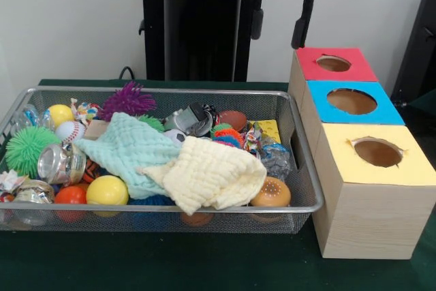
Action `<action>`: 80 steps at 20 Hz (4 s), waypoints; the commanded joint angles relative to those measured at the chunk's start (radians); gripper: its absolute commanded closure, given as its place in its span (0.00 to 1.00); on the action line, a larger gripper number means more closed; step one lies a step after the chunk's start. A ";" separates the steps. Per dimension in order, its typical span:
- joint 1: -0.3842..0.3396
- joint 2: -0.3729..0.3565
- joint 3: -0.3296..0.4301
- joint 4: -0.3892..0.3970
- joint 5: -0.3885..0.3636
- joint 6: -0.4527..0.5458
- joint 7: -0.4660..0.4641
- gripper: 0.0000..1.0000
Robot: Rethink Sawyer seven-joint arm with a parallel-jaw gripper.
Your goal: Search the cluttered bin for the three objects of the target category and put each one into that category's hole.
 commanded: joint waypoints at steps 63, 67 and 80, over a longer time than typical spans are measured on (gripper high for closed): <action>-0.445 0.149 0.452 -0.039 -0.341 -0.043 -0.171 0.00; -0.461 0.152 0.472 -0.041 -0.354 -0.042 -0.169 0.00; -0.543 0.195 0.555 -0.076 -0.387 -0.020 -0.221 0.00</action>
